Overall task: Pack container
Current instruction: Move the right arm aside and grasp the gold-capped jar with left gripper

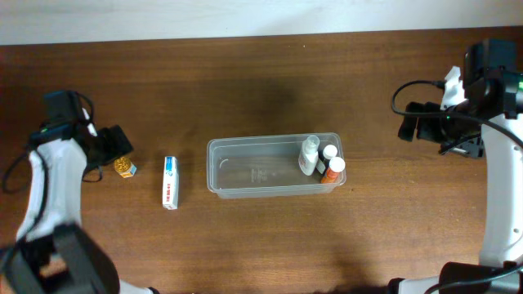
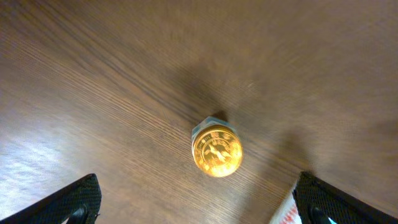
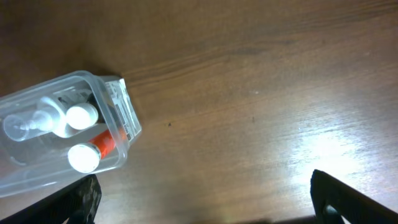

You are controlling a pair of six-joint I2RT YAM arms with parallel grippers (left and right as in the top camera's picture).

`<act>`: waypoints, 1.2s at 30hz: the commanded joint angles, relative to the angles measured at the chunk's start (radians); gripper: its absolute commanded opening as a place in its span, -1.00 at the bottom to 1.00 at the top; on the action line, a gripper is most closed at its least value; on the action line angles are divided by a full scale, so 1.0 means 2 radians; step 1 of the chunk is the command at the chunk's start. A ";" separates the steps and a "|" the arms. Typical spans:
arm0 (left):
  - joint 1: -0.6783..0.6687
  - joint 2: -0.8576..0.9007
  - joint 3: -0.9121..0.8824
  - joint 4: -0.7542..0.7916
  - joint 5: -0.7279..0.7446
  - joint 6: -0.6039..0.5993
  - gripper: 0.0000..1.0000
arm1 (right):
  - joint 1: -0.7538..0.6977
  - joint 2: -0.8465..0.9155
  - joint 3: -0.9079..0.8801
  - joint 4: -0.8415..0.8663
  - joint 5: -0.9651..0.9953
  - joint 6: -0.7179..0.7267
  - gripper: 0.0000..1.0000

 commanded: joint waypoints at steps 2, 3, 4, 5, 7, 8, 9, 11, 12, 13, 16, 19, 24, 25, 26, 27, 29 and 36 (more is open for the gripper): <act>0.001 0.087 0.002 0.027 0.025 -0.006 0.99 | -0.001 -0.003 -0.017 0.007 -0.008 -0.006 0.97; 0.001 0.098 0.002 0.033 0.032 -0.006 0.99 | -0.001 -0.003 -0.019 0.007 -0.008 -0.006 0.97; 0.001 0.108 0.002 0.037 0.036 -0.006 0.99 | -0.001 -0.003 -0.019 0.009 -0.008 -0.006 0.97; 0.001 0.119 0.002 0.042 0.038 -0.006 0.99 | -0.001 -0.003 -0.020 0.009 -0.008 -0.006 0.97; 0.001 0.137 0.002 0.055 0.038 -0.006 0.99 | -0.001 -0.003 -0.020 0.009 -0.008 -0.006 0.96; 0.001 0.141 0.002 0.058 0.038 -0.006 0.99 | -0.001 -0.003 -0.020 0.009 -0.008 -0.006 0.97; 0.000 0.150 0.002 0.061 0.038 -0.006 0.99 | -0.001 -0.003 -0.020 0.010 -0.008 -0.006 0.97; 0.000 0.156 0.002 0.061 0.038 -0.006 0.89 | -0.001 -0.003 -0.020 0.010 -0.008 -0.006 0.97; 0.000 0.156 0.002 0.060 0.038 -0.006 0.80 | -0.001 -0.003 -0.020 0.010 -0.008 -0.006 0.97; 0.000 0.156 0.002 0.060 0.038 -0.006 0.55 | -0.001 -0.003 -0.020 0.010 -0.008 -0.006 0.97; 0.000 0.156 0.002 0.055 0.038 -0.006 0.20 | -0.001 -0.003 -0.020 0.010 -0.008 -0.006 0.97; 0.000 0.156 0.002 0.052 0.038 -0.006 -0.06 | -0.001 -0.003 -0.020 0.010 -0.008 -0.006 0.97; -0.001 0.155 0.002 0.048 0.038 -0.006 -0.28 | -0.001 -0.003 -0.020 0.010 -0.008 -0.006 0.97; -0.002 0.153 0.002 0.045 0.039 -0.006 -0.36 | -0.001 -0.003 -0.020 0.010 -0.008 -0.006 0.97; -0.003 0.151 0.003 0.043 0.041 -0.006 -0.39 | -0.001 -0.003 -0.020 0.010 -0.008 -0.006 0.96; -0.004 0.147 0.003 0.040 0.044 -0.006 -0.41 | -0.001 -0.003 -0.020 0.010 -0.008 -0.006 0.97; -0.010 0.134 0.007 0.035 0.052 -0.006 -0.42 | -0.001 -0.003 -0.020 0.010 -0.008 -0.006 0.97; -0.104 -0.003 0.049 -0.011 0.077 0.002 -0.45 | -0.001 -0.003 -0.020 0.010 -0.008 -0.006 0.97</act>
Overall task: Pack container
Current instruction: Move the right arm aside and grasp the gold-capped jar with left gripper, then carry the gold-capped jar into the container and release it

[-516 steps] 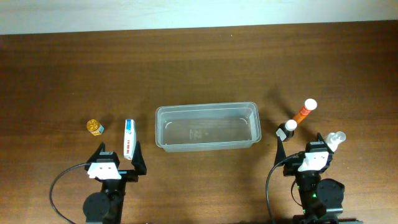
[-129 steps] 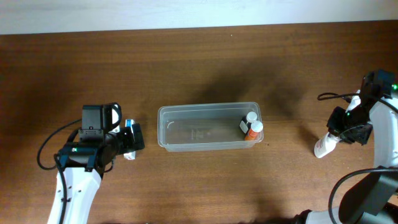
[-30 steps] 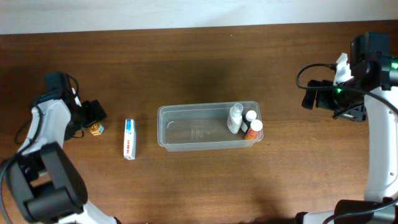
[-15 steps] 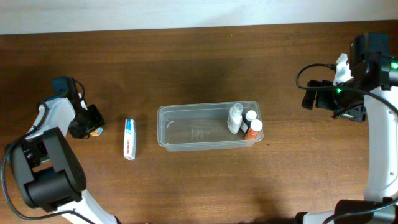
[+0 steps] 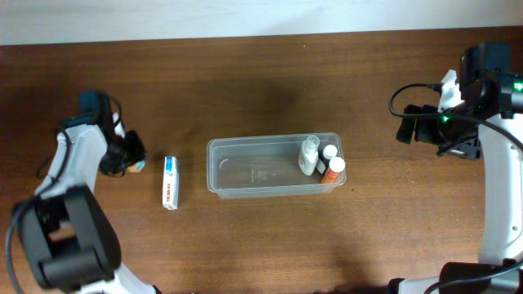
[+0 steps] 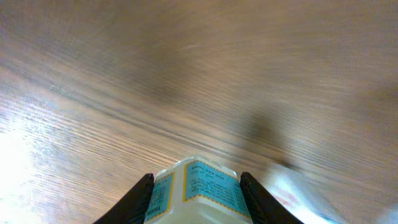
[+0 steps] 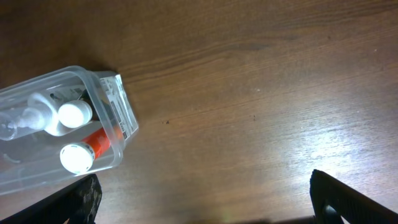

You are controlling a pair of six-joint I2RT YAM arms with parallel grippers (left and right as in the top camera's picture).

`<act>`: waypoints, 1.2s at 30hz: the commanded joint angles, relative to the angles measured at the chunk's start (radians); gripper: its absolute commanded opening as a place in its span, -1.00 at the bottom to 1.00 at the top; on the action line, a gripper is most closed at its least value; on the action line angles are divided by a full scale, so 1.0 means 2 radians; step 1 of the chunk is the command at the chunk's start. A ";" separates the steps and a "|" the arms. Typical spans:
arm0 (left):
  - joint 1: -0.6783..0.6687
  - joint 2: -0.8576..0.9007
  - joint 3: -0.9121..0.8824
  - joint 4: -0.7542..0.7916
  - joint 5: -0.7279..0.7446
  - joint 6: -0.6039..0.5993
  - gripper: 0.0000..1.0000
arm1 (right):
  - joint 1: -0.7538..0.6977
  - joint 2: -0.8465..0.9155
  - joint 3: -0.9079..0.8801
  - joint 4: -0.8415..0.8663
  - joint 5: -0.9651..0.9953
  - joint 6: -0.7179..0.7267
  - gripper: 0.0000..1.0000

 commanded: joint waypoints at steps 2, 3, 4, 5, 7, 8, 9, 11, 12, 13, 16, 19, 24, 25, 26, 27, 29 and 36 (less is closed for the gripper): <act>-0.092 -0.126 0.035 -0.009 0.027 0.010 -0.46 | -0.001 -0.003 -0.003 0.002 -0.006 -0.002 0.97; -0.116 -0.142 0.035 -0.008 0.027 0.013 -0.47 | -0.001 -0.003 -0.003 0.002 -0.006 -0.002 0.97; -0.154 -0.159 0.035 -0.008 0.026 0.023 -0.47 | -0.001 -0.003 -0.003 0.002 -0.006 -0.002 0.97; -0.181 -0.167 0.035 -0.008 0.023 0.023 -0.47 | -0.001 -0.003 -0.003 0.002 -0.006 -0.002 0.97; -0.231 -0.169 0.034 -0.009 0.023 0.023 -0.51 | -0.001 -0.003 -0.003 0.002 -0.006 -0.002 0.97; -0.268 -0.163 0.034 -0.009 0.023 0.016 -0.52 | -0.001 -0.003 -0.003 0.002 -0.006 -0.002 0.97; -0.291 -0.157 0.034 -0.009 0.023 0.004 -0.52 | -0.001 -0.003 -0.003 0.002 -0.006 -0.002 0.97; -0.332 -0.139 0.034 -0.005 0.023 -0.032 -0.55 | -0.001 -0.003 -0.003 0.002 -0.006 -0.002 0.97; -0.351 -0.126 0.034 0.001 0.023 -0.048 -0.55 | -0.001 -0.003 -0.003 0.002 -0.006 -0.002 0.97; -0.371 -0.109 0.034 0.010 0.023 -0.057 -0.55 | -0.001 -0.003 -0.003 0.001 -0.006 -0.002 0.96; -0.409 -0.070 0.034 0.037 0.023 -0.058 -0.55 | -0.001 -0.003 -0.003 0.001 -0.006 -0.002 0.97; -0.444 -0.022 0.034 0.064 0.023 -0.059 -0.55 | -0.001 -0.003 -0.003 0.000 -0.006 -0.002 0.97; -0.457 0.032 0.034 0.084 0.023 -0.093 -0.56 | -0.001 -0.003 -0.003 0.000 -0.006 -0.002 0.97; -0.457 0.040 0.034 0.090 0.024 -0.101 -0.55 | -0.001 -0.003 -0.003 0.000 -0.006 -0.002 0.97; -0.457 0.046 0.034 0.100 0.024 -0.103 -0.55 | -0.001 -0.003 -0.003 0.000 -0.006 -0.002 0.97; -0.457 0.047 0.034 0.102 0.023 -0.105 -0.56 | -0.001 -0.003 -0.003 0.000 -0.006 -0.002 0.97; -0.457 0.047 0.034 0.104 0.024 -0.121 -0.55 | -0.001 -0.003 -0.003 0.000 -0.006 -0.002 0.97; -0.457 0.047 0.034 0.103 0.024 -0.125 0.12 | -0.001 -0.003 -0.003 0.000 -0.006 -0.002 0.97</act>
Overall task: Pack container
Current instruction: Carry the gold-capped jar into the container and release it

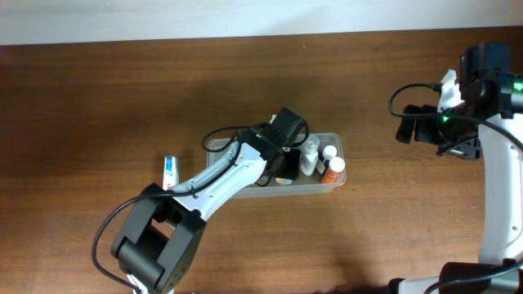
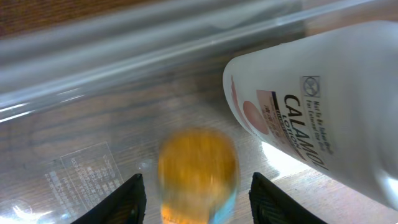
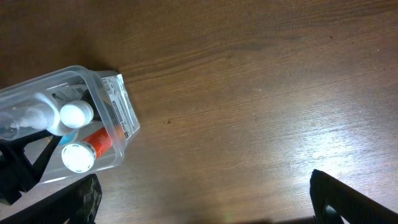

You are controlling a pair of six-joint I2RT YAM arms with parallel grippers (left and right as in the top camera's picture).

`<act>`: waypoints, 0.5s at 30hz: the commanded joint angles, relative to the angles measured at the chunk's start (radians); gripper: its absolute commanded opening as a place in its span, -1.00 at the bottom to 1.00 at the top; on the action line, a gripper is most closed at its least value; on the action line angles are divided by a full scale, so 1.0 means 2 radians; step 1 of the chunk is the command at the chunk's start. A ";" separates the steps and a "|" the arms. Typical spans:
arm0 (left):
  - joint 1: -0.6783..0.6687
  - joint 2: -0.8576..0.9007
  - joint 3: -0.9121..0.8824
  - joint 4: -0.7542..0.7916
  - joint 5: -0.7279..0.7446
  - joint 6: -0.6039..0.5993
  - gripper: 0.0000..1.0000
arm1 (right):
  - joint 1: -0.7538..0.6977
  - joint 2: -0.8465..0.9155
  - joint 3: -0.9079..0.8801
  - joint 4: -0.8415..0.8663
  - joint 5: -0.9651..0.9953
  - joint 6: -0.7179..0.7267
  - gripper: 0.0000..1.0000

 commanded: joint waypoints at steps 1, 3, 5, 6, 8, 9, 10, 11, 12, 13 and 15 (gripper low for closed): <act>0.001 0.002 0.000 0.001 0.003 -0.006 0.12 | -0.001 -0.003 -0.003 0.000 -0.004 -0.002 0.96; 0.001 0.000 0.001 -0.002 0.002 -0.006 0.11 | -0.001 -0.003 -0.003 -0.001 -0.004 -0.002 0.97; 0.005 -0.006 0.002 -0.003 0.002 -0.002 0.12 | -0.001 -0.003 -0.003 -0.001 -0.004 -0.002 0.97; 0.011 -0.015 0.003 -0.005 0.002 0.000 0.12 | -0.001 -0.003 -0.003 -0.001 -0.004 -0.002 0.97; 0.021 -0.032 0.004 -0.010 0.002 0.001 0.12 | -0.001 -0.003 -0.003 -0.001 -0.004 -0.002 0.97; 0.034 -0.055 0.004 -0.015 0.001 0.010 0.12 | -0.001 -0.003 -0.003 -0.001 -0.004 -0.002 0.97; 0.043 -0.069 0.004 -0.020 -0.003 0.013 0.13 | -0.001 -0.003 -0.003 -0.001 -0.004 -0.003 0.97; 0.055 -0.089 0.004 -0.029 -0.014 0.015 0.15 | -0.001 -0.003 -0.003 0.000 -0.004 -0.008 0.97; 0.069 -0.113 0.004 -0.040 -0.034 0.023 0.18 | -0.001 -0.003 -0.003 0.000 -0.005 -0.008 0.97; 0.089 -0.141 0.004 -0.056 -0.061 0.035 0.25 | -0.001 -0.003 -0.003 0.000 -0.005 -0.008 0.97; 0.143 -0.197 0.004 -0.092 -0.095 0.064 0.53 | -0.001 -0.003 -0.003 0.000 -0.005 -0.008 0.97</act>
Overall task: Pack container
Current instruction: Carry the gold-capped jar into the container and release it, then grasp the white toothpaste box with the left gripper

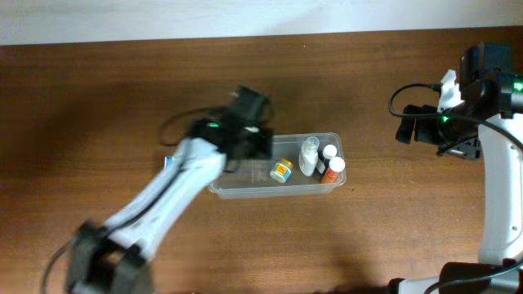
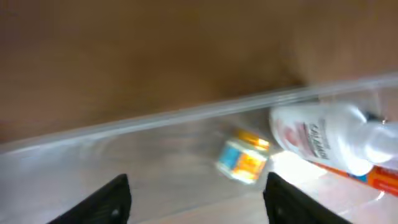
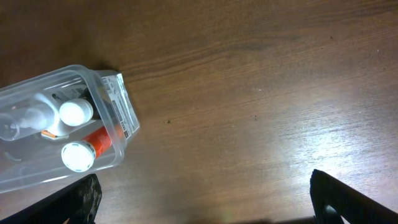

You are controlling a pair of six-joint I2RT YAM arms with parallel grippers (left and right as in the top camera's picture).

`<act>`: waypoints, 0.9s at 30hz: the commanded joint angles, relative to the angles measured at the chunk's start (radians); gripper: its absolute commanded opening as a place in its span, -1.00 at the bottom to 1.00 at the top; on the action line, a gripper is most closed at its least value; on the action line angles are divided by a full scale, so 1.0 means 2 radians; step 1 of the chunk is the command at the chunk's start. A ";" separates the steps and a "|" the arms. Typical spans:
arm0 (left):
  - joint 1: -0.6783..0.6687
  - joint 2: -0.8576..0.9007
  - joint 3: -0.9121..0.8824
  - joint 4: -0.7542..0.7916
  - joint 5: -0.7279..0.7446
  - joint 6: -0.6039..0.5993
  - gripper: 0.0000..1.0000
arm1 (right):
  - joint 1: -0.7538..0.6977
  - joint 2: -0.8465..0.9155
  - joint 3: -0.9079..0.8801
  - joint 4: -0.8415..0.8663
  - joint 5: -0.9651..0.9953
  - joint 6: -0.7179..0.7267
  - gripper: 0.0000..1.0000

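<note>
A clear plastic container (image 1: 221, 189) sits mid-table. Inside it lies a small gold-lidded jar with a blue label (image 1: 282, 171) (image 2: 244, 160), tipped on its side. To the jar's right are a white calamine bottle (image 1: 309, 155) (image 2: 317, 140), a second white-capped bottle (image 1: 328, 153) and an orange bottle (image 1: 332, 170). My left gripper (image 1: 258, 145) (image 2: 199, 208) hovers open and empty over the container's left half, back from the jar. My right gripper (image 1: 411, 124) (image 3: 211, 214) is open over bare wood, right of the container (image 3: 121, 118).
A slim white box with a blue end (image 1: 168, 162) lies left of the container, mostly hidden under my left arm. The table's back edge meets a pale wall at the top of the overhead view.
My left gripper was shut on the jar beside the white bottle in the container. Now it is open and further left and higher, and the jar lies loose on the container floor.
My left gripper was open above the jar standing at the far left of the table. Then it was around the jar there, later holding it in the container beside the bottles. Now the jar lies released inside. The right arm has stayed put.
</note>
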 commanded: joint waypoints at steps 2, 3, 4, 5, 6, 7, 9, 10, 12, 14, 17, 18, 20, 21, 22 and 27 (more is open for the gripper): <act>0.118 -0.110 0.004 -0.061 -0.065 0.076 0.64 | -0.001 -0.003 -0.003 0.002 -0.005 -0.006 0.97; 0.145 -0.113 0.004 -0.074 -0.072 0.078 0.66 | -0.001 -0.003 -0.003 0.002 -0.005 -0.006 0.97; 0.165 -0.113 0.004 -0.083 -0.073 0.078 0.68 | -0.001 -0.003 -0.003 0.002 -0.005 -0.006 0.97; 0.205 -0.106 0.000 -0.093 -0.072 0.078 0.68 | -0.001 -0.003 -0.003 0.002 -0.005 -0.006 0.97; 0.215 -0.103 -0.002 -0.094 -0.071 0.078 0.69 | -0.001 -0.003 -0.003 0.002 -0.005 -0.006 0.97; 0.242 -0.089 -0.010 -0.096 -0.069 0.078 0.69 | -0.001 -0.003 -0.003 0.002 -0.005 -0.006 0.97; 0.261 -0.070 -0.020 -0.094 -0.058 0.080 0.69 | -0.001 -0.003 -0.003 0.002 -0.005 -0.006 0.97; 0.266 -0.058 -0.027 -0.092 -0.047 0.087 0.68 | -0.001 -0.003 -0.003 0.002 -0.005 -0.005 0.97; 0.269 -0.026 -0.038 -0.093 -0.041 0.093 0.68 | -0.001 -0.003 -0.003 0.002 -0.005 -0.006 0.97; 0.267 0.014 -0.050 -0.093 -0.038 0.092 0.68 | -0.001 -0.003 -0.003 0.001 -0.005 -0.006 0.97; 0.267 0.077 -0.059 -0.092 -0.007 0.093 0.68 | -0.001 -0.003 -0.003 0.001 -0.005 -0.006 0.97; 0.267 0.089 -0.059 -0.092 -0.004 0.093 0.68 | -0.001 -0.003 -0.003 0.001 -0.005 -0.006 0.97; 0.267 0.111 -0.059 -0.098 -0.004 0.092 0.60 | -0.001 -0.003 -0.003 0.001 -0.005 -0.006 0.97; 0.267 0.115 -0.059 -0.104 -0.003 0.092 0.52 | -0.001 -0.003 -0.003 0.001 -0.005 -0.006 0.97; 0.267 0.118 -0.059 -0.107 -0.003 0.092 0.41 | -0.001 -0.003 -0.003 0.002 -0.005 -0.006 0.97; 0.267 0.118 -0.059 -0.116 0.002 0.092 -0.23 | -0.001 -0.003 -0.003 0.002 -0.005 -0.006 0.97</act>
